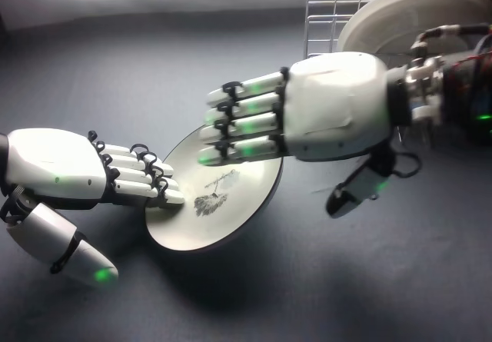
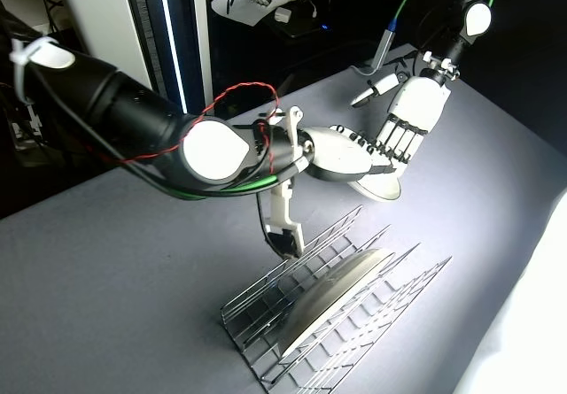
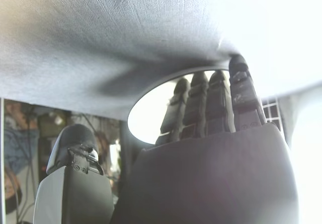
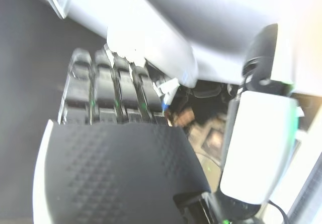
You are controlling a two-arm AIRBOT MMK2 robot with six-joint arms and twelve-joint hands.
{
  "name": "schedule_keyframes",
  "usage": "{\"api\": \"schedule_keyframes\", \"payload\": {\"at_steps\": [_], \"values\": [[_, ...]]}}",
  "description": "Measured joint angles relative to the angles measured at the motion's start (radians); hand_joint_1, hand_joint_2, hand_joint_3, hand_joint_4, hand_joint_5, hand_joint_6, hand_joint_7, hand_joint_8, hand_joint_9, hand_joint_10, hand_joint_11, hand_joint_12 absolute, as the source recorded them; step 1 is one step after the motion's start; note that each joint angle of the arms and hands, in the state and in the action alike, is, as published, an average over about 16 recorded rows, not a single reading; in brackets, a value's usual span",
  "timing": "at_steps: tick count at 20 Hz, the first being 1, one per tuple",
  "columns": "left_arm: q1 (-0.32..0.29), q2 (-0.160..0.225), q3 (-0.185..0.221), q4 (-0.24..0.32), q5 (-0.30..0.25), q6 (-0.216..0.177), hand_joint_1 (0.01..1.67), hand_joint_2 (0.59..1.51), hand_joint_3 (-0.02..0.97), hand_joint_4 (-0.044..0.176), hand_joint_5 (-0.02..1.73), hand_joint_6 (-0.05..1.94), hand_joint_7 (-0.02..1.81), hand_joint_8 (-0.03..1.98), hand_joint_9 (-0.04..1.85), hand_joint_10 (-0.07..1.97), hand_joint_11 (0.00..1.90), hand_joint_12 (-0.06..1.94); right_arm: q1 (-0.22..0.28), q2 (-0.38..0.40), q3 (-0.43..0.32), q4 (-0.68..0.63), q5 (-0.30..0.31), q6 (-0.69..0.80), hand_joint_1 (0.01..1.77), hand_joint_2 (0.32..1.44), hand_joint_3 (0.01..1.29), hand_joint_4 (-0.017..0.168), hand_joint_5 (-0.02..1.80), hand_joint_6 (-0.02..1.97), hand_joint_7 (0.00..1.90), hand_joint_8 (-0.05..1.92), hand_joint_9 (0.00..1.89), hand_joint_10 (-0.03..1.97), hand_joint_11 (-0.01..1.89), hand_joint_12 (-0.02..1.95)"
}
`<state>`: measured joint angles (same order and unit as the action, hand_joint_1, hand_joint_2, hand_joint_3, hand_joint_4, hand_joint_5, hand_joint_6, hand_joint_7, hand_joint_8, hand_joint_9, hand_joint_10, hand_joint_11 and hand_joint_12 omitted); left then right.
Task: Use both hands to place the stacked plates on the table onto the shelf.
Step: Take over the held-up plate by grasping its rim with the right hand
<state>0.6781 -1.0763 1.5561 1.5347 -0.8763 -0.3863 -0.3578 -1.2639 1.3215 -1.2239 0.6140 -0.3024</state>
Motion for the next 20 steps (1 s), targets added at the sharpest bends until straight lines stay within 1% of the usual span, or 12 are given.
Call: {"api": "schedule_keyframes", "payload": {"at_steps": [4,9,14,20], "values": [[0.0,-0.001,0.003,0.001,-0.002,0.0,0.02,1.099,0.006,-0.004,0.05,-0.02,0.04,-0.01,-0.01,-0.05,0.02,0.01,-0.003,-0.051,0.019,0.002,-0.018,-0.006,0.94,0.79,0.01,0.004,0.02,0.02,0.01,0.01,0.02,0.02,0.02,0.0],[0.0,-0.004,0.008,0.002,-0.008,0.0,0.02,1.099,0.005,-0.004,0.05,-0.01,0.03,-0.01,-0.02,-0.05,0.02,0.0,-0.02,-0.097,0.031,0.007,-0.048,-0.005,1.02,0.81,0.02,0.004,0.02,0.02,0.02,0.01,0.02,0.02,0.02,0.0],[-0.001,-0.005,0.012,0.004,-0.013,0.0,0.02,1.097,0.006,-0.004,0.05,-0.01,0.03,-0.01,-0.02,-0.06,0.02,-0.01,-0.037,-0.123,0.041,0.014,-0.078,0.0,1.07,0.84,0.02,0.004,0.02,0.02,0.02,0.01,0.02,0.02,0.02,0.0],[-0.003,-0.007,0.016,0.006,-0.018,0.0,0.02,1.096,0.006,-0.003,0.05,-0.01,0.03,-0.01,-0.02,-0.06,0.02,0.0,-0.05,-0.141,0.058,0.022,-0.101,0.005,1.08,0.87,0.03,0.004,0.02,0.02,0.02,0.01,0.02,0.02,0.02,0.0]]}}
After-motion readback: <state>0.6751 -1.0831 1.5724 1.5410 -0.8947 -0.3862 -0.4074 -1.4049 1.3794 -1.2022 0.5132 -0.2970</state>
